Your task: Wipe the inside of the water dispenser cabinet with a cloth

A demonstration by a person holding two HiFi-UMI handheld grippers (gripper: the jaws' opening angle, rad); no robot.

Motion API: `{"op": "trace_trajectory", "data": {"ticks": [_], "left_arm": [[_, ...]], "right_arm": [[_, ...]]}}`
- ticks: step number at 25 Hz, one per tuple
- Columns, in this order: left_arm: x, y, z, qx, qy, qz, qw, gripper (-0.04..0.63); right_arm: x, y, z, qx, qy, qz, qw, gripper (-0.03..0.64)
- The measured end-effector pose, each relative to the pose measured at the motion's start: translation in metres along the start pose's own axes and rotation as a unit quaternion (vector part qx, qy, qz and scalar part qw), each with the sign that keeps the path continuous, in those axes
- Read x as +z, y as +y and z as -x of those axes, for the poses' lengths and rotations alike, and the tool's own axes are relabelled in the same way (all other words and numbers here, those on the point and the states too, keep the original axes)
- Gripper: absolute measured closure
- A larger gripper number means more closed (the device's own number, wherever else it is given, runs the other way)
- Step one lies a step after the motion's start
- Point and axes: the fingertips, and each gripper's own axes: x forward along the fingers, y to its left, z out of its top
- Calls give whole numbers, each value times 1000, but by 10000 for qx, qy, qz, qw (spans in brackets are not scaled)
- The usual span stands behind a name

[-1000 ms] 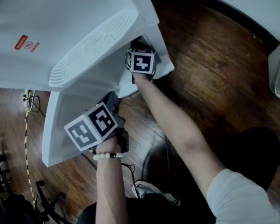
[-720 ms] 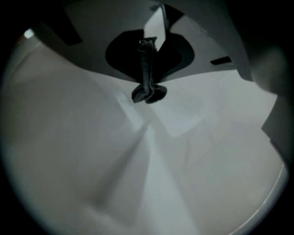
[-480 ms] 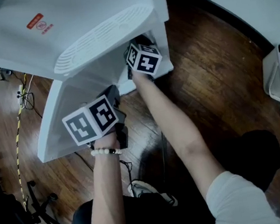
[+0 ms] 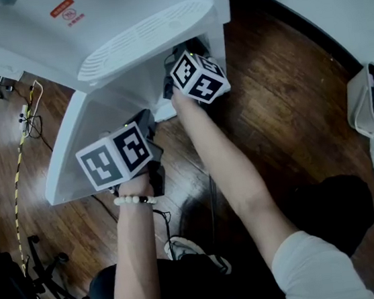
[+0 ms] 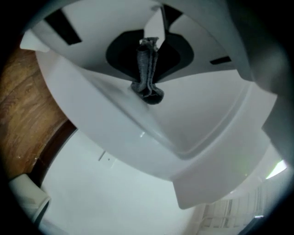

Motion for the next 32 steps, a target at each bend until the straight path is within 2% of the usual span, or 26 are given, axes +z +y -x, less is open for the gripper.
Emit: {"op": "trace_trajectory", "data": {"ticks": [3, 7, 16, 22, 26, 29, 32], "left_arm": [[0, -4, 1, -37, 4, -42, 10000, 598], [-1, -8, 3, -42, -3, -62, 10000, 598], [3, -14, 3, -46, -38, -78, 10000, 598], [6, -9, 4, 1, -57, -65, 10000, 598], [6, -8, 4, 7, -62, -61, 10000, 598], [8, -9, 5, 17, -93, -70, 9999, 598], [12, -11, 5, 13, -149, -59, 9999, 598]], "right_arm": [[11, 3, 5, 73, -187, -271, 9994, 566], [6, -3, 11, -12, -88, -525, 9986, 566], [-33, -44, 11, -483, 343, -818, 9949, 568], [-66, -85, 13, -955, 649, -1135, 9868, 568], [-81, -105, 20, -1187, 790, -1149, 9831, 569], [-80, -106, 25, -1182, 753, -1218, 9826, 569], [-66, -90, 29, -984, 612, -1192, 9861, 569]]}}
